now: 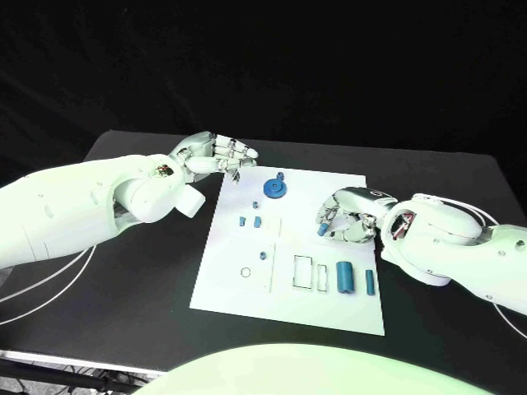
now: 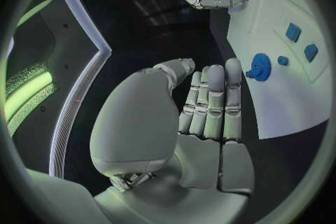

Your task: Assemble the parts on the task board

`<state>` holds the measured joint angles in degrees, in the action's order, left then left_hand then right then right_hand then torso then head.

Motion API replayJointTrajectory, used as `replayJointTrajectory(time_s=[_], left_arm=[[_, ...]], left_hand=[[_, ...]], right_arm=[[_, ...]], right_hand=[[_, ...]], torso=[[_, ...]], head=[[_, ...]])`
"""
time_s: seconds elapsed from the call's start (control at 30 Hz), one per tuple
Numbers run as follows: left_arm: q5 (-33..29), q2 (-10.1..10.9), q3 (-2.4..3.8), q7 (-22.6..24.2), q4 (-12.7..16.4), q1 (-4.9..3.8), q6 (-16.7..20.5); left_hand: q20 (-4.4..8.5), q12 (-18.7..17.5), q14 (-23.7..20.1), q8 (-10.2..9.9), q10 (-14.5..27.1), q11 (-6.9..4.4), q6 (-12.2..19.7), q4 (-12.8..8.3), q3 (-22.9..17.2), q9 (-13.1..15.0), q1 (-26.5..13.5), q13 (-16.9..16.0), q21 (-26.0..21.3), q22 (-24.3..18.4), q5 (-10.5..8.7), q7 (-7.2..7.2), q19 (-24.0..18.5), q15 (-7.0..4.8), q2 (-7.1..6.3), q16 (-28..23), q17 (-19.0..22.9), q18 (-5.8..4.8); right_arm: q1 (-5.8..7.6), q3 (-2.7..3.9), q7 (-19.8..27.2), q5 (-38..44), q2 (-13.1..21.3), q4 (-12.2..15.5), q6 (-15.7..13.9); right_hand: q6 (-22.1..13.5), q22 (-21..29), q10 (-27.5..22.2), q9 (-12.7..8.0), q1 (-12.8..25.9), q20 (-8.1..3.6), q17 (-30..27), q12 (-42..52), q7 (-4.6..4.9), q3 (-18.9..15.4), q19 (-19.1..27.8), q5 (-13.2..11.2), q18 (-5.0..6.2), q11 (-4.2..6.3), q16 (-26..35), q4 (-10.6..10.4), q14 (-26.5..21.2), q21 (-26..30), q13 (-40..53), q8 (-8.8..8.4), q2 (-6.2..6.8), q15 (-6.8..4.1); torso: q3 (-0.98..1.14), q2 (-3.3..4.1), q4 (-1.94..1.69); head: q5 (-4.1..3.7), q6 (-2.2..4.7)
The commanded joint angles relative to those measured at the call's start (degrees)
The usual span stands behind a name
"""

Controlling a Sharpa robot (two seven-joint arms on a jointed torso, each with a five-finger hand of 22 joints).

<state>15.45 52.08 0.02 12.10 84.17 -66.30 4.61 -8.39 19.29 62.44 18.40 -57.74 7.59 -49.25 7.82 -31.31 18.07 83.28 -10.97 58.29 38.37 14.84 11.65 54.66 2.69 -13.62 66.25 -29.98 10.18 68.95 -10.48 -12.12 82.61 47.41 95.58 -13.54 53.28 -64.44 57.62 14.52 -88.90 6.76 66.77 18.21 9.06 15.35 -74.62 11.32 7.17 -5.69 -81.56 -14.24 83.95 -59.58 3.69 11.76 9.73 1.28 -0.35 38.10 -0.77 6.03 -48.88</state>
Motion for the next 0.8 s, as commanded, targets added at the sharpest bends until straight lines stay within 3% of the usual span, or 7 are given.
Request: replayJointTrajectory(time_s=[0.03,0.3,0.6,0.8], left_arm=[[0.1,-0.1,0.03,0.1,0.2,-0.03,-0.9],[0.1,-0.1,0.03,0.1,0.2,-0.03,-0.9],[0.1,-0.1,0.03,-0.1,0.2,-0.03,-1.1],[0.1,0.0,0.03,-0.1,0.2,-0.03,-1.1]], left_hand=[[-0.01,0.2,-0.1,0.2,0.3,-0.14,0.4,0.1,0.3,0.1,-0.3,0.0,0.3,0.0,-0.02,-0.07,0.2,0.28,0.07,-0.2,0.1,0.43],[-0.01,0.2,-0.1,0.2,0.3,-0.14,0.4,0.1,0.3,0.1,-0.3,0.0,0.3,0.0,-0.02,-0.07,0.2,0.28,0.07,-0.2,0.1,0.43],[-0.01,0.2,-0.1,0.2,0.3,-0.14,0.4,0.1,0.3,0.1,-0.3,0.0,0.3,0.0,-0.02,-0.07,0.2,0.28,0.07,-0.2,0.1,0.43],[-0.01,0.2,-0.1,0.2,0.3,-0.14,0.4,0.1,0.3,0.1,-0.3,0.0,0.3,0.0,-0.02,-0.07,0.2,0.28,0.07,-0.2,0.1,0.43]], right_arm=[[-0.26,-0.01,0.8,-0.3,-0.3,-0.2,-1.3],[-0.63,-0.02,0.3,0.3,-0.9,-0.8,-1.5],[-1.05,-0.05,-0.4,1.1,-1.7,-1.5,-1.1],[-1.25,-0.06,-0.7,1.7,-1.9,-1.5,-0.8]], right_hand=[[0.8,-0.4,0.9,-0.1,-0.5,-0.1,0.2,-0.5,0.0,1.8,-0.5,0.3,-0.46,0.05,-0.4,-0.4,1.7,-0.5,-0.1,0.35,0.41,-0.42],[2.0,-1.2,2.9,0.1,-0.1,-0.2,0.7,-1.7,0.01,6.8,-0.5,0.2,-0.52,0.21,-0.7,-0.6,1.7,-1.1,0.0,0.5,1.5,-0.51],[3.2,-1.8,4.0,0.5,1.1,-0.25,0.9,-2.2,-0.08,9.3,-0.6,0.1,-0.56,0.33,-0.9,-0.4,1.8,-1.4,0.1,1.16,1.99,-0.58],[5.7,-2.4,5.7,1.5,1.9,-0.58,1.3,-1.9,-0.73,11.2,-0.8,0.0,-0.63,0.95,-1.1,0.6,1.8,-1.8,0.3,3.04,1.48,-1.05]], torso=[[0.0,0.06,0.03],[0.02,0.02,-0.02],[0.0,-0.02,0.02],[-0.03,-0.02,-0.01]], head=[[0.06,-0.11],[0.16,-0.2],[0.18,-0.23],[0.07,-0.33]])
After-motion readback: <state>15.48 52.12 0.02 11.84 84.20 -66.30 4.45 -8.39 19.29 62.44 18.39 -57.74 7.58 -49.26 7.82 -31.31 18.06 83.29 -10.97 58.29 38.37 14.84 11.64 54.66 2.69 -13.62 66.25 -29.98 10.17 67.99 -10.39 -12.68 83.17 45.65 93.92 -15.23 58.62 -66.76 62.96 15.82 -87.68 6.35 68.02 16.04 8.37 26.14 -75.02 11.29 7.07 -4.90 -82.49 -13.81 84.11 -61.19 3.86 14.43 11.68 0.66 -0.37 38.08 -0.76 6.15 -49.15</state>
